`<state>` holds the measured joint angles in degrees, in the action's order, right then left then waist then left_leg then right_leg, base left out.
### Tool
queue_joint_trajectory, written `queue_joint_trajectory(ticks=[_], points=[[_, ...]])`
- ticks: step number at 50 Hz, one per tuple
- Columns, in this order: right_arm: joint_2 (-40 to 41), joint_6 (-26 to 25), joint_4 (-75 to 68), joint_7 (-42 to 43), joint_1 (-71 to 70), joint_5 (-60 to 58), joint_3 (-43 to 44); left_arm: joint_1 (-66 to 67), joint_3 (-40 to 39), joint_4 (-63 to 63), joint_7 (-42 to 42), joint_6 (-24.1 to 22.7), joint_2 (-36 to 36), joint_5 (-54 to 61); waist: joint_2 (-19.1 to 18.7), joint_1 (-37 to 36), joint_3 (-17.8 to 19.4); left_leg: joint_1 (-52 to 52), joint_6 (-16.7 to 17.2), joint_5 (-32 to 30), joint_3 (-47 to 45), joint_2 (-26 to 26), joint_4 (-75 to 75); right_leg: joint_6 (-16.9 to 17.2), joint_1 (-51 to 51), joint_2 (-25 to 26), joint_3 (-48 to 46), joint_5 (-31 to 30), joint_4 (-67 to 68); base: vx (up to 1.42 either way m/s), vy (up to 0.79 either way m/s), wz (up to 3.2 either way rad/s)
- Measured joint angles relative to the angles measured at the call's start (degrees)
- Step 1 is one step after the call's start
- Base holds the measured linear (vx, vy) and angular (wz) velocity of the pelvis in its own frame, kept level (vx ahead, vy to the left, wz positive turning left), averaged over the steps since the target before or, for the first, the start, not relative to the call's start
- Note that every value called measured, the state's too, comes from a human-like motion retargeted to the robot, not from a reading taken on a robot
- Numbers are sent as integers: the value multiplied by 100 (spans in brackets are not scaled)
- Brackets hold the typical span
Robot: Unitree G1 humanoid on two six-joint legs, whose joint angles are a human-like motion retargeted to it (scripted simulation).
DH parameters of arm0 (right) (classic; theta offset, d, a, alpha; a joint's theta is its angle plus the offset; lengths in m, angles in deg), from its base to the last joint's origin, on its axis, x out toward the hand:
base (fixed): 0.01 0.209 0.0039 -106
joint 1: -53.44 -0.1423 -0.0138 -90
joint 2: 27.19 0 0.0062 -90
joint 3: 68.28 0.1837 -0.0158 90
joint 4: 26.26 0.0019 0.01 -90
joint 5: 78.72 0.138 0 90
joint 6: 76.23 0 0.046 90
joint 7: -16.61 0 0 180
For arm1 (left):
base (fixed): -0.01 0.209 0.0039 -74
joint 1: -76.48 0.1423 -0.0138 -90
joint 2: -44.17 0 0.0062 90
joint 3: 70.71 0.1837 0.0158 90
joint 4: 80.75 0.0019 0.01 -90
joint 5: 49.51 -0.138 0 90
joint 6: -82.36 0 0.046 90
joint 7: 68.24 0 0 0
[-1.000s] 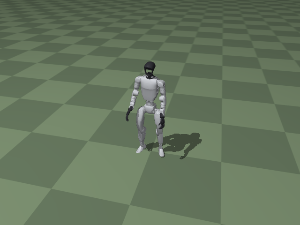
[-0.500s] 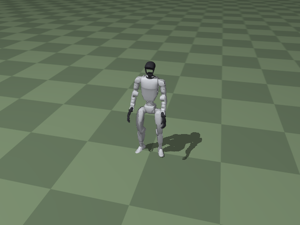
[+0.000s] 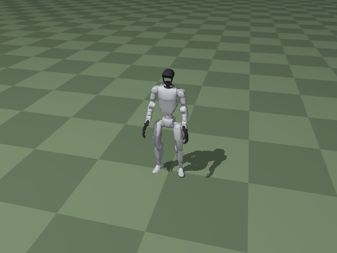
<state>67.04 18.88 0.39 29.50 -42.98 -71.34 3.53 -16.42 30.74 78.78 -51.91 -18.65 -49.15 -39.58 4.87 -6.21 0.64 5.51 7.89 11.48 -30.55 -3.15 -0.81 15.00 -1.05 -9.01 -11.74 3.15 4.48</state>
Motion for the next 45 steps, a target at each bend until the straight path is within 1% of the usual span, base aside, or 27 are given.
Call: queue_joint_trajectory(ticks=[12,28,37,45], points=[[-33,-49,-505,-94,288,57,-23,-328,-33,-261,-52,-7,-38,-229,7,-52,60,2,4,-4,147,72,-4,-33,69,-105,-118,51,45,0,0,0],[-135,-24,-244,-42,274,36,7,-362,78,-217,-58,-6,-100,-191,4,61,57,28,-15,5,40,39,-7,-2,40,-55,-14,9,26,0,0,0],[-41,9,-108,12,176,8,-194,-222,-73,-289,-131,19,-32,-373,57,173,102,32,16,2,40,-3,-18,-30,56,-16,-23,11,18,0,0,0],[-29,18,-49,59,94,-15,-318,-47,-156,-218,-169,71,-35,-419,63,372,41,14,32,0,31,-20,-30,-44,49,-2,-23,8,4,0,0,0]])
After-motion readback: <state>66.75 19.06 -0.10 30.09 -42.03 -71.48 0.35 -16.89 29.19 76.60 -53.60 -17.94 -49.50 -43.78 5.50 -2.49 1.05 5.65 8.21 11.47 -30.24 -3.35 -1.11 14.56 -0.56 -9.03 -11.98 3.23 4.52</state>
